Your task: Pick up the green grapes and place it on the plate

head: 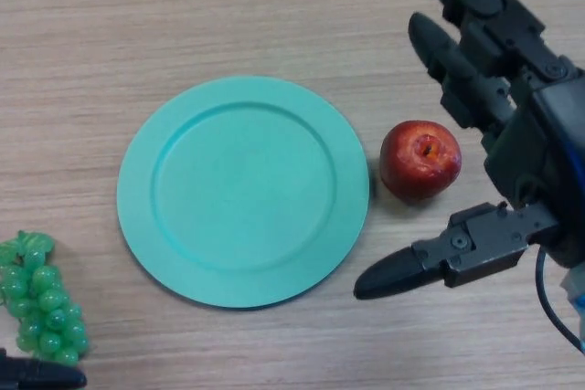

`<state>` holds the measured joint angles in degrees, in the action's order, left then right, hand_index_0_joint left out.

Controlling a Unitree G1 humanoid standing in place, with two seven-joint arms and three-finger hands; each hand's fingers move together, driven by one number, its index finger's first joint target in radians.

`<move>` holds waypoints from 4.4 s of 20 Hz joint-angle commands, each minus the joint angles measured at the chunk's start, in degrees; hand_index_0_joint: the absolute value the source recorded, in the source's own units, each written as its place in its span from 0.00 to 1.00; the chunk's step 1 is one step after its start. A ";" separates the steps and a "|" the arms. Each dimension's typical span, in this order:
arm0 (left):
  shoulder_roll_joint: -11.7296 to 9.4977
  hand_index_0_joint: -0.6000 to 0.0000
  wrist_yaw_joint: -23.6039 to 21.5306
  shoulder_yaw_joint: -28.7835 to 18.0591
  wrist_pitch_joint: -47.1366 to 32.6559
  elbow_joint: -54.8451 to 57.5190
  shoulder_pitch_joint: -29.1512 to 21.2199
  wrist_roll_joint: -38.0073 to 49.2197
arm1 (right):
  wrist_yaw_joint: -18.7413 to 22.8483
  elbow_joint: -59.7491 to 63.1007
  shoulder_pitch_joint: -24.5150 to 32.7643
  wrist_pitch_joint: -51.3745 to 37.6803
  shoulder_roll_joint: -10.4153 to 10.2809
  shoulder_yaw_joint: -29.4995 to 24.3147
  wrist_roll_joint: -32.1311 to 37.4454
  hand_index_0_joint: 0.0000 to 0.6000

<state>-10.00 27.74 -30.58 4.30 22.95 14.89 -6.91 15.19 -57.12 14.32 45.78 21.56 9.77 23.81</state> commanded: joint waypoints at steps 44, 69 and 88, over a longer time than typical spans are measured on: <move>-4.87 0.00 -6.54 -9.76 6.36 18.19 -7.46 6.51 | 13.16 -2.88 1.45 -12.47 11.61 -2.66 13.92 1.00; -5.55 1.00 -4.75 1.81 13.50 29.11 -12.64 8.69 | 3.92 -2.88 1.93 -11.89 8.17 -1.70 2.13 0.00; -10.69 1.00 -15.82 -5.59 22.06 33.08 -13.28 42.07 | 3.44 -2.88 2.18 -16.65 8.58 -2.61 2.81 0.00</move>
<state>-18.02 13.71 -30.92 30.86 53.20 2.49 33.84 18.76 -57.15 14.38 34.85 29.76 11.30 29.26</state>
